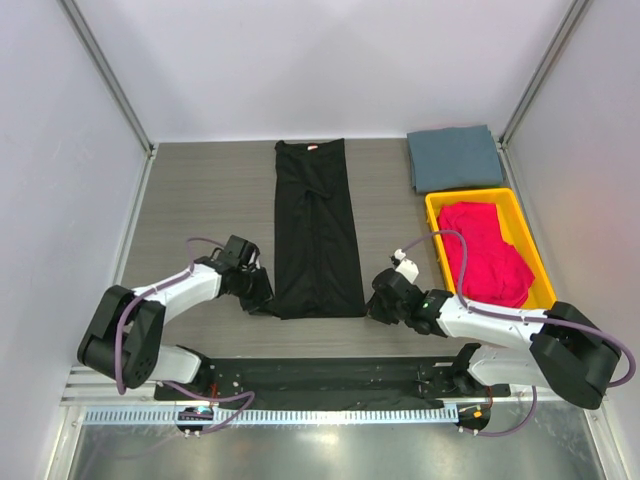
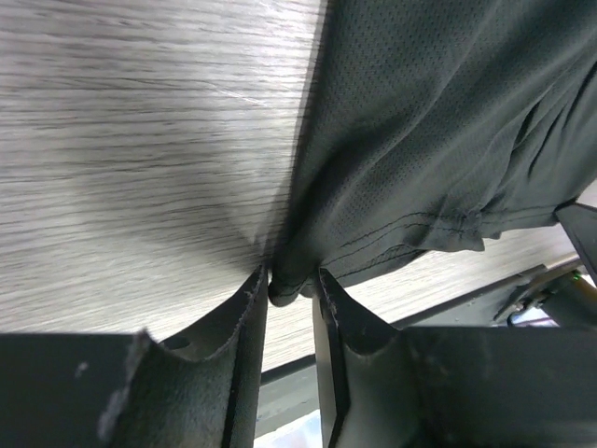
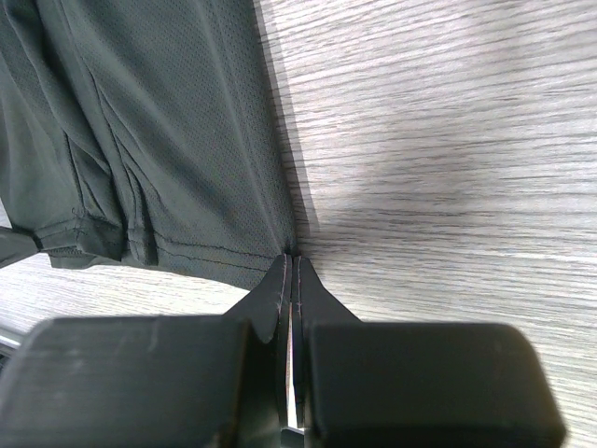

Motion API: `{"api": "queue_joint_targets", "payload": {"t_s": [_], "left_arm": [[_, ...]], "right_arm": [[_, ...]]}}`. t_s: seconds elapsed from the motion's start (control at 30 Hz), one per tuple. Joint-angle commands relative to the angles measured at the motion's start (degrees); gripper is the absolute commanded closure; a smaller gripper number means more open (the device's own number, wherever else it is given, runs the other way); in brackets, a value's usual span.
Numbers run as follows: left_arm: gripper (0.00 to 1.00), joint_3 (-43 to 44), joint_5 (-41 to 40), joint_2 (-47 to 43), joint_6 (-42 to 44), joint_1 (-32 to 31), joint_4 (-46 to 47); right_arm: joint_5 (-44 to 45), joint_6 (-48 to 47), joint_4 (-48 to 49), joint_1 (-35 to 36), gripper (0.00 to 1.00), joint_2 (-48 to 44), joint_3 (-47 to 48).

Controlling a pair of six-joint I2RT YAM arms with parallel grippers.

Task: Fold and stack the t-shirts
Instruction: Fold the tshirt

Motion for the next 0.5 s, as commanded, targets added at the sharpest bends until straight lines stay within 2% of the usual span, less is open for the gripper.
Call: {"api": "queue_joint_targets", "payload": {"t_s": [0.0, 0.13, 0.27, 0.47], "left_arm": [[0.73, -2.24, 1.30, 0.20, -1.76, -0.05, 4.96], [0.80, -3.39, 2.18, 1.26, -2.20, -0.22, 6.99], [0.98, -4.70, 2.88, -1.62, -3.26, -0.48, 6.82], [1.00, -4.18, -1.07, -8.05, -6.42, -5.76, 2.95]], "right_arm": [[0.64, -0.27, 1.94, 0.39, 0.99, -1.45, -0.19], [0.73, -0.36, 1.59, 0.47, 0.99, -1.45, -0.01], [3.35, -0.45, -0.07, 1.17, 0.99, -3.55, 0.25], [5.91, 0.16, -4.38, 4.42, 0.99, -8.57, 0.07]]}}
